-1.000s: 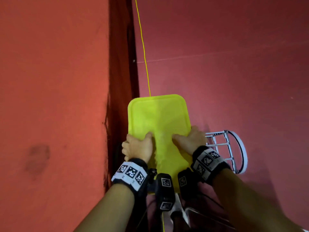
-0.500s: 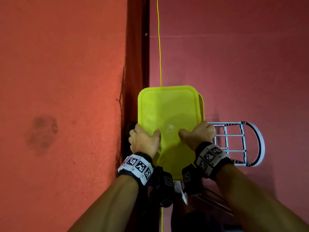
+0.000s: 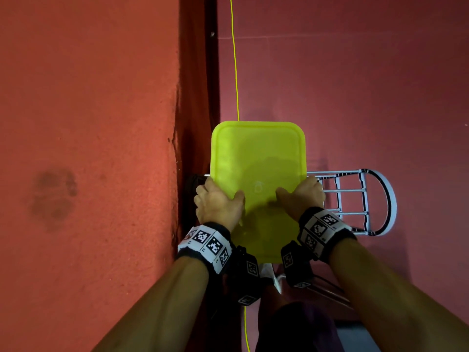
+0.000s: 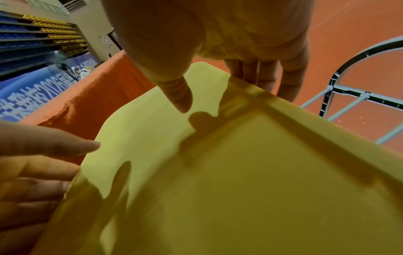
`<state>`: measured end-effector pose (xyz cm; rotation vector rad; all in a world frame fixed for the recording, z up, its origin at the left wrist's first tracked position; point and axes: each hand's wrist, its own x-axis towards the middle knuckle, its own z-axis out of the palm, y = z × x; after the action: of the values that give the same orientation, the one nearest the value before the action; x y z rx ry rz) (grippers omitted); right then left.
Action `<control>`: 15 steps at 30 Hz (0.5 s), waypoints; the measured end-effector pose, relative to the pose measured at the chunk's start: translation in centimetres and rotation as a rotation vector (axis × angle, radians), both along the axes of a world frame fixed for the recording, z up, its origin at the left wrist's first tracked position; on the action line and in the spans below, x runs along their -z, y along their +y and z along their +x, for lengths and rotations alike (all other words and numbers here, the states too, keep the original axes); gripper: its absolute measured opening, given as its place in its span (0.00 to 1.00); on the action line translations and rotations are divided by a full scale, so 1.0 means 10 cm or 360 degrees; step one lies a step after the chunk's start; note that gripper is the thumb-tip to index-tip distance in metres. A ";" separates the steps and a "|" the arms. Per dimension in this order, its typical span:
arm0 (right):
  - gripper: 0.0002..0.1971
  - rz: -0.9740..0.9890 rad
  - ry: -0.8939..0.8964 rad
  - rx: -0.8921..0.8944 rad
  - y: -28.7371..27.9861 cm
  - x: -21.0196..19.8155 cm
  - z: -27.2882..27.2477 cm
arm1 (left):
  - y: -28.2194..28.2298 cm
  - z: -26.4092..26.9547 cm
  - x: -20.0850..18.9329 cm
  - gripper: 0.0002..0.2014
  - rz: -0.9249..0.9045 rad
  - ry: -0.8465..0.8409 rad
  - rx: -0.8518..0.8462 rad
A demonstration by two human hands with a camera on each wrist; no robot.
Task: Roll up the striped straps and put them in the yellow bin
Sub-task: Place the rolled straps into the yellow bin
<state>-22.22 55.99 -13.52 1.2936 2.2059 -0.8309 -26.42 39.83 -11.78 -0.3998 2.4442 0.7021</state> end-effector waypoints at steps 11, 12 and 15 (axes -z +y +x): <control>0.58 0.0034 0.0143 -0.0490 0.07 -0.04 0.06 | -0.09 -0.25 0.11 0.35 -0.0058 0.0263 0.0142; 0.59 0.0069 0.0147 -0.0551 0.10 -0.05 0.00 | -0.06 -0.33 0.10 0.39 -0.0104 0.0332 0.0314; 0.58 0.0262 0.0152 -0.0873 0.14 -0.03 -0.19 | 0.01 -0.52 0.15 0.47 -0.0226 0.0389 0.0959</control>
<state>-24.16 57.42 -13.24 0.6554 2.5649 -0.5116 -31.59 39.98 -13.25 0.3886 2.6451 0.3286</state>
